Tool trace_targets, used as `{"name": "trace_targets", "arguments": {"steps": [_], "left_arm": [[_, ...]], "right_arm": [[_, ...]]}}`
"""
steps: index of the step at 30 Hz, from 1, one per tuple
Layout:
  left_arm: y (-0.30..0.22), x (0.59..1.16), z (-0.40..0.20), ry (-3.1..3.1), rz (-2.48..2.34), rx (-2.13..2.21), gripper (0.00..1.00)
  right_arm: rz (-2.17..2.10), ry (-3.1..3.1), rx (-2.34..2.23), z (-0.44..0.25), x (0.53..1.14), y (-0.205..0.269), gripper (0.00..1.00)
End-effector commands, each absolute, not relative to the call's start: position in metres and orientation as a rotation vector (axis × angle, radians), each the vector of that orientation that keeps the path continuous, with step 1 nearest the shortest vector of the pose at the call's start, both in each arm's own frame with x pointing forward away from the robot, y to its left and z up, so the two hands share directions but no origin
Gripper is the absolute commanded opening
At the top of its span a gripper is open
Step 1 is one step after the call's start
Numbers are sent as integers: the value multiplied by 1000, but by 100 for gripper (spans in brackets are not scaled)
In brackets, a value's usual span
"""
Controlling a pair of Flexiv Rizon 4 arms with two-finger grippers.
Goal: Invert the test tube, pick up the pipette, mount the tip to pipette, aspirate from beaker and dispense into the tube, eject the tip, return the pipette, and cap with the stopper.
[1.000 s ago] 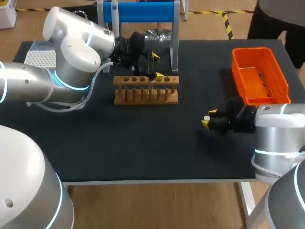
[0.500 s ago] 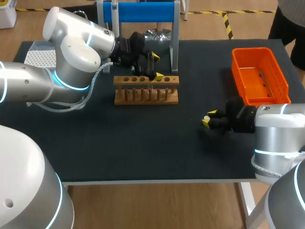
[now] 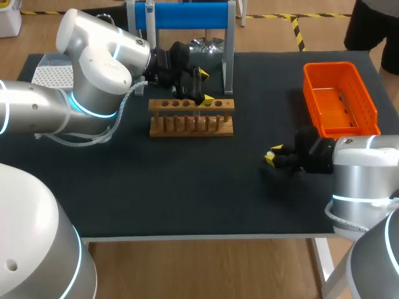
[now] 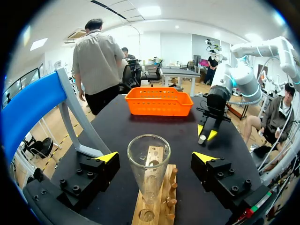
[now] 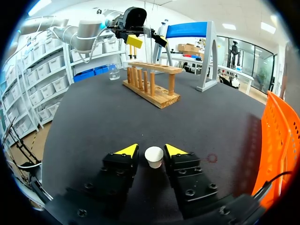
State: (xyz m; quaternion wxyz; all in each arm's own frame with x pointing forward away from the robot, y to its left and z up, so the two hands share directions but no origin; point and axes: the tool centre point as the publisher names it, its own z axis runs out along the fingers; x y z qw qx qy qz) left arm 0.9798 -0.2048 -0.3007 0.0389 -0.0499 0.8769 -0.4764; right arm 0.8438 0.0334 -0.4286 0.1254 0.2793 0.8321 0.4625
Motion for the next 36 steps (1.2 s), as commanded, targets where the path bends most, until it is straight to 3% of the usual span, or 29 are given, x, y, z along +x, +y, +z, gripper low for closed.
{"name": "trace_targets", "arguments": {"steps": [1,6,9,16,26,36], "left_arm": [[-204,981,-301,2692,-1463,-150,100],[-204,981,-301,2692,-1463,-150,100],[-204,981,-301,2692,-1463,-150,100],[-204,981,-301,2692,-1463,-150,100],[-204,981,-301,2692,-1463,-150,100],[-204,981,-301,2692,-1463,-150,100]], "right_arm": [[1343,2421,816,-430,844,35,31],[1341,2420,820,-431,844,35,26],[1341,2421,822,-431,844,34,14],[1340,2421,826,-432,845,34,0],[1368,2407,836,-419,848,36,0],[1503,2448,737,-363,867,46,0]]}}
